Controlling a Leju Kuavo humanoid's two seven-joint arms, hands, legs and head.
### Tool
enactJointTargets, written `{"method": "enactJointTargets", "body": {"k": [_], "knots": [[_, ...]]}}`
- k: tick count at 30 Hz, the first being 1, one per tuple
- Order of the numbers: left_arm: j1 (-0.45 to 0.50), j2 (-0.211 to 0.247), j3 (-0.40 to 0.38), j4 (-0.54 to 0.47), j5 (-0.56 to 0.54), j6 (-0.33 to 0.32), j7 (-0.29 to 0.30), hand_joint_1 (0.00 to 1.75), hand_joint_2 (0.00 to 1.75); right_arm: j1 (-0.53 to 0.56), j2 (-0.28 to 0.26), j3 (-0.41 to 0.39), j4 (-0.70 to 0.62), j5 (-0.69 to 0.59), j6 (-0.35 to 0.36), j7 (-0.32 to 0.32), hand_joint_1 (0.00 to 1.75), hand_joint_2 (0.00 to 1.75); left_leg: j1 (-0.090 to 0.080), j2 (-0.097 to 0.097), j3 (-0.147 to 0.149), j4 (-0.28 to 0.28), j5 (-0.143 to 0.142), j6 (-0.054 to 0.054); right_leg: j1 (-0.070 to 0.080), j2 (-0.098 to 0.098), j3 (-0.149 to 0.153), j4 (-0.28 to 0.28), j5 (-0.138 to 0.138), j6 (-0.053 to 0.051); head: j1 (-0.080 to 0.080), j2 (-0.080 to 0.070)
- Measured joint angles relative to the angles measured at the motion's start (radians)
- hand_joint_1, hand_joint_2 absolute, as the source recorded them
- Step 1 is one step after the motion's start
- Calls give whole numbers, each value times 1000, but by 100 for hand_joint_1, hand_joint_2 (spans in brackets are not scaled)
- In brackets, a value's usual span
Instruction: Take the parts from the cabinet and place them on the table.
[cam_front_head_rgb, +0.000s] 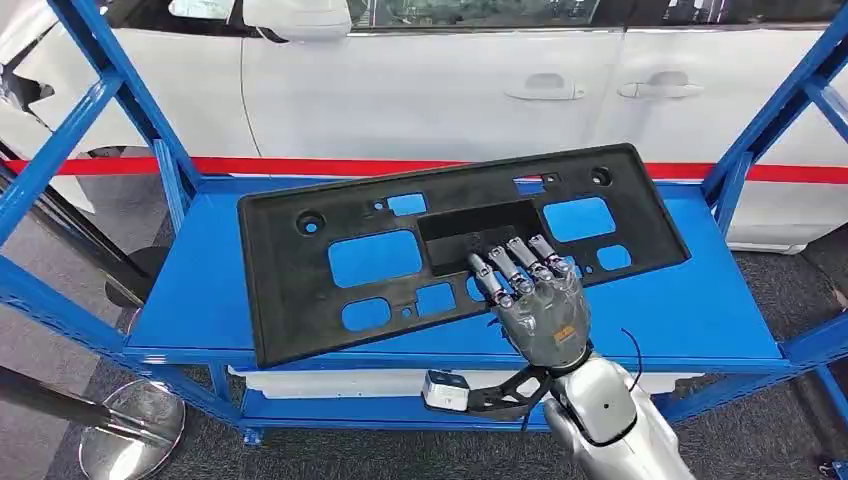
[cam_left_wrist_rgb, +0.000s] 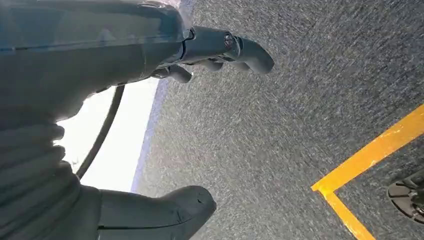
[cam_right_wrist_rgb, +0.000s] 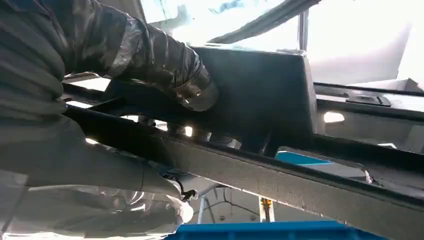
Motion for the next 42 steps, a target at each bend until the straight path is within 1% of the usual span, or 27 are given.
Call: {"method": "enactJointTargets", "body": {"k": [4, 8, 13, 16, 23, 29, 40, 42], "knots": [[0, 0, 0, 0, 0, 1, 1, 0, 175, 9, 11, 3, -11, 0, 0, 6, 175, 175, 0, 0, 0, 0, 0, 0, 0, 0, 0, 0, 0, 0, 0, 0], [0, 0, 0, 0, -5, 0, 1, 0, 175, 9, 11, 17, -16, 0, 0, -3, 175, 175, 0, 0, 0, 0, 0, 0, 0, 0, 0, 0, 0, 0, 0, 0], [-1, 0, 0, 0, -5, -3, 0, 0, 175, 9, 11, 30, -16, 0, 0, 1, 175, 175, 0, 0, 0, 0, 0, 0, 0, 0, 0, 0, 0, 0, 0, 0], [-1, 0, 0, 0, -7, -4, 0, 0, 175, 9, 11, 47, -16, -19, 0, -1, 175, 175, 0, 0, 0, 0, 0, 0, 0, 0, 0, 0, 0, 0, 0, 0], [-1, -1, 0, 0, -8, -3, 0, 0, 175, 10, 11, 64, -14, 0, 0, 21, 175, 175, 0, 0, 0, 0, 0, 0, 0, 0, 0, 0, 0, 0, 0, 0], [-1, -1, 0, 0, -14, -6, -3, 0, 175, 12, 12, 64, -15, 0, 0, -14, 175, 175, 0, 0, 0, 0, 0, 0, 0, 0, 0, 0, 0, 0, 0, 0], [-1, -1, 0, 0, -19, -6, -3, 0, 175, 12, 14, 62, -15, 0, 0, -18, 175, 175, 0, 0, 0, 0, 0, 0, 0, 0, 0, 0, 0, 0, 0, 0], [-1, -1, 0, 0, -24, -8, -3, 0, 175, 16, 18, 53, -15, 0, 0, -46, 175, 175, 0, 0, 0, 0, 0, 0, 0, 0, 0, 0, 0, 0, 0, 0]]}}
